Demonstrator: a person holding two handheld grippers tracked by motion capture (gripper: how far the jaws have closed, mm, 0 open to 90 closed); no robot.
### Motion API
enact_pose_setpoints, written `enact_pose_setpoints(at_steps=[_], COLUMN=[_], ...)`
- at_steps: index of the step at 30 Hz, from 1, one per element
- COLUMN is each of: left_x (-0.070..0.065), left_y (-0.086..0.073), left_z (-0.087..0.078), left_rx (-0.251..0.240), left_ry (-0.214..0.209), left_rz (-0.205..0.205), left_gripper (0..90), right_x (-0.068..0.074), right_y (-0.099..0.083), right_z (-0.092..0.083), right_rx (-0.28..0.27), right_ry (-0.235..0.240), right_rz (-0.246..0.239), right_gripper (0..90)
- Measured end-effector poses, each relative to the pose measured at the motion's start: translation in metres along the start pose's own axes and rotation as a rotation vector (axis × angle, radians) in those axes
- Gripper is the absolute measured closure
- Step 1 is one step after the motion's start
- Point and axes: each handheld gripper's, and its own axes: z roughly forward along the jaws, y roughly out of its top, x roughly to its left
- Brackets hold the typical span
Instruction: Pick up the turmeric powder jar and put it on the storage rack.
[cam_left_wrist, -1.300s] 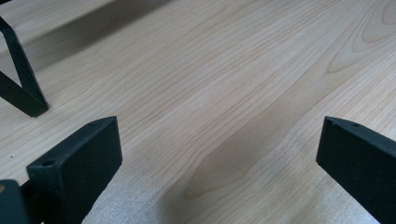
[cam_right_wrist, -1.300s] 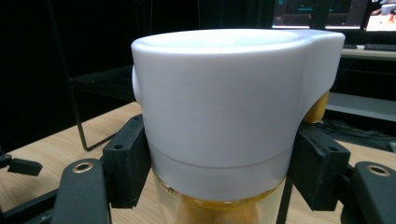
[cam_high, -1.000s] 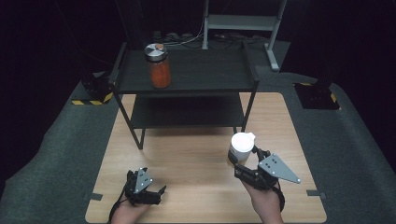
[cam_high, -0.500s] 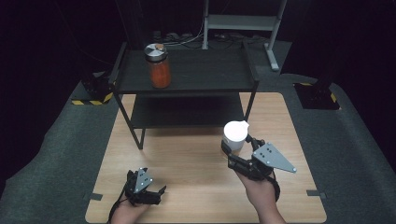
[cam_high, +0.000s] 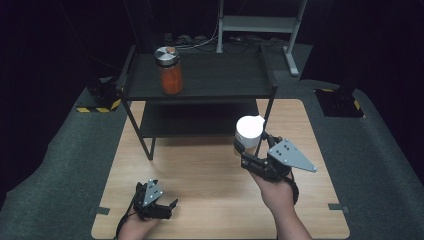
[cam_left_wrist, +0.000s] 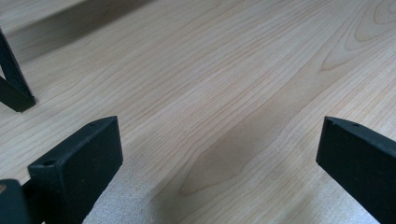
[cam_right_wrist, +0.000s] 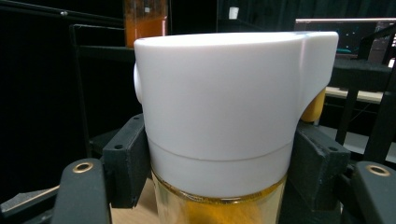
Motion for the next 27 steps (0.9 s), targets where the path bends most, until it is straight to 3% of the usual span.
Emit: enact_pose_setpoints(at_steps=[27], left_x=[0.002], left_y=[-0.001], left_z=[0.000], left_rx=[-0.006], left_ry=[-0.007], left_rz=[-0.012], left_gripper=[0.6], right_x=[-0.004], right_y=[0.052], right_z=[0.028], right_rx=[-0.035], right_ry=[-0.006], right_rz=[-0.019], right_gripper=[29.7])
